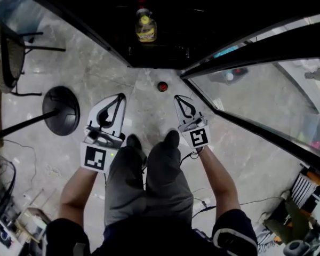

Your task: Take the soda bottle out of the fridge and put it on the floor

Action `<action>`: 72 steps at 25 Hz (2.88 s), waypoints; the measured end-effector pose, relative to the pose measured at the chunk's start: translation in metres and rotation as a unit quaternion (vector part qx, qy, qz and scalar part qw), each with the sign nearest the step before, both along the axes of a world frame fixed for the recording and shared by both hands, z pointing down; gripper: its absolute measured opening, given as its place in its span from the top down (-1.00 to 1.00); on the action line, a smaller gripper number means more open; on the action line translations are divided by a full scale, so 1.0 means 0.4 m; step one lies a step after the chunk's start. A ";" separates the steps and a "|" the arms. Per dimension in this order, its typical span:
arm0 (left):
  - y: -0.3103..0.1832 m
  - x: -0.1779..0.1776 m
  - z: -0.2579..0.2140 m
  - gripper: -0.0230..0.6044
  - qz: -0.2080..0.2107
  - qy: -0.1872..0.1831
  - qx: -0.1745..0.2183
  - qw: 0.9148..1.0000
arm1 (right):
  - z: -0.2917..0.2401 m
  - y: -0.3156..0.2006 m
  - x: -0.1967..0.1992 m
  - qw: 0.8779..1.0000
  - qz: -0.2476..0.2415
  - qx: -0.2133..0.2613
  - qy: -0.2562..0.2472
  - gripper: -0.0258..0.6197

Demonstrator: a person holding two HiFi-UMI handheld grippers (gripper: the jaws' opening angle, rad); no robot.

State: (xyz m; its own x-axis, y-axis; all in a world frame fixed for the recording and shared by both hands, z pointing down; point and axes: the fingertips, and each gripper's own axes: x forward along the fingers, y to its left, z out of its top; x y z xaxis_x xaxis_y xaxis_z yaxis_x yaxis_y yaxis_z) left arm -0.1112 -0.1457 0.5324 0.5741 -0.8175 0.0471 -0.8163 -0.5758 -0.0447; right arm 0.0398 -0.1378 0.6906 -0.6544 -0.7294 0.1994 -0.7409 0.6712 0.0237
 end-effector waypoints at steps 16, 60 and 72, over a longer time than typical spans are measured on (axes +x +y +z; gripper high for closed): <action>0.017 -0.009 -0.595 0.85 -0.035 0.006 -0.007 0.999 | -0.688 0.032 -0.007 0.999 0.024 -0.019 -0.028 0.86; 0.228 -0.065 -1.290 0.85 -0.077 0.048 0.027 0.996 | -1.695 0.233 0.045 0.996 0.043 0.067 -0.038 0.86; 0.262 -0.067 -1.298 0.85 -0.080 0.049 0.025 0.995 | -1.702 0.245 0.064 0.995 0.072 0.067 -0.016 0.86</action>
State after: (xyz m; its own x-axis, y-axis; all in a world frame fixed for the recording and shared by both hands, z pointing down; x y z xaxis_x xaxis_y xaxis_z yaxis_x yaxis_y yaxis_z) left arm -0.1380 -0.0407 0.0131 0.4370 -0.8982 -0.0466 -0.8988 -0.4380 0.0145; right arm 0.0654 -0.0400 0.0096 -0.5462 -0.8342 0.0752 -0.8307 0.5511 0.0796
